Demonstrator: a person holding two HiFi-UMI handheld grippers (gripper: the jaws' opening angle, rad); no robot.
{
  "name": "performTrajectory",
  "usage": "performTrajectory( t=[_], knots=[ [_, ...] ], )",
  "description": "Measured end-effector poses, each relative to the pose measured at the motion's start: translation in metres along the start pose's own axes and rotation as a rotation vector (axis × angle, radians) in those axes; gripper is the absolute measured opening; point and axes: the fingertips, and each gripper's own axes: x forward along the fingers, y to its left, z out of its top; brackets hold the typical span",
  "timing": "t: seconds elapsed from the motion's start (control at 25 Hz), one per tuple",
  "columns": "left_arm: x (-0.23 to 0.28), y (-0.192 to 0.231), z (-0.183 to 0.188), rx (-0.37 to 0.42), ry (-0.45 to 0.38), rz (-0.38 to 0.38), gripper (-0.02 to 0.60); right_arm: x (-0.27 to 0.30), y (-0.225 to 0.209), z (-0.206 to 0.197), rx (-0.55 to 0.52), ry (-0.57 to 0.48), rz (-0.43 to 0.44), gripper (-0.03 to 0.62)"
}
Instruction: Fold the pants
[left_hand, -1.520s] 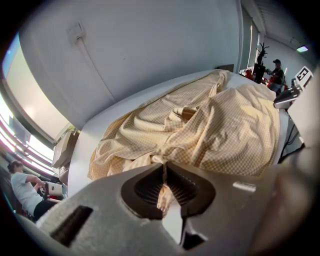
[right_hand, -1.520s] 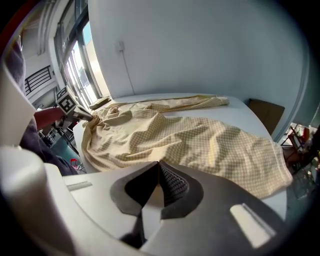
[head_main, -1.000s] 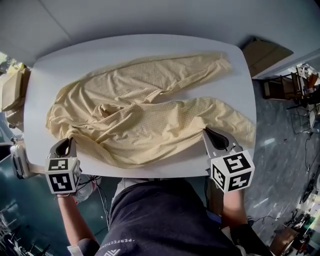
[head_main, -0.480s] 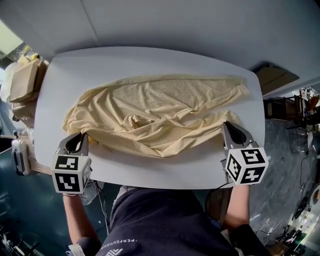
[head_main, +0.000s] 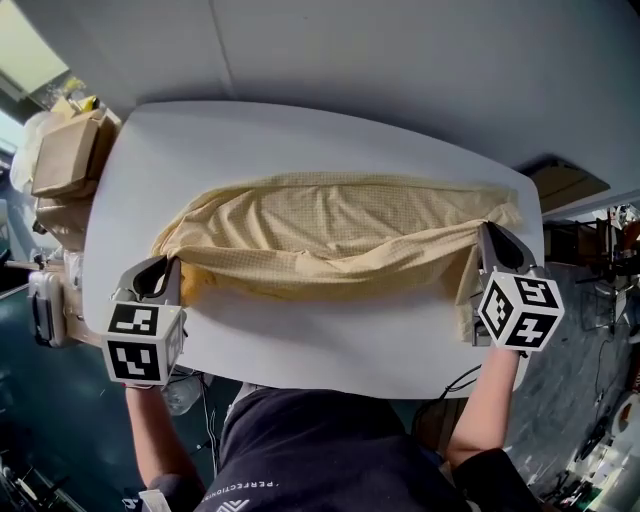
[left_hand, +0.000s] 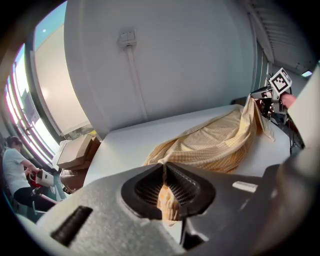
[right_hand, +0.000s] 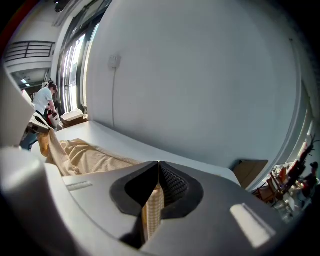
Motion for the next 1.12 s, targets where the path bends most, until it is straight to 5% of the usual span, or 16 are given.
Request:
performTrajectory(
  t=[0.44, 0.8, 1.12],
  knots=[
    [0.043, 0.059, 0.015, -0.008, 0.037, 0.062, 0.025, 0.08, 0.002, 0.037, 0.0, 0.0, -0.041, 0.011],
    [0.105, 0.076, 0.004, -0.024, 0.131, 0.03, 0.025, 0.166, 0.011, -0.004, 0.045, 0.162, -0.012, 0.012],
    [0.12, 0.077, -0.004, 0.004, 0.139, 0.009, 0.035, 0.186, 0.023, -0.031, 0.089, 0.189, 0.024, 0.018]
  ],
)
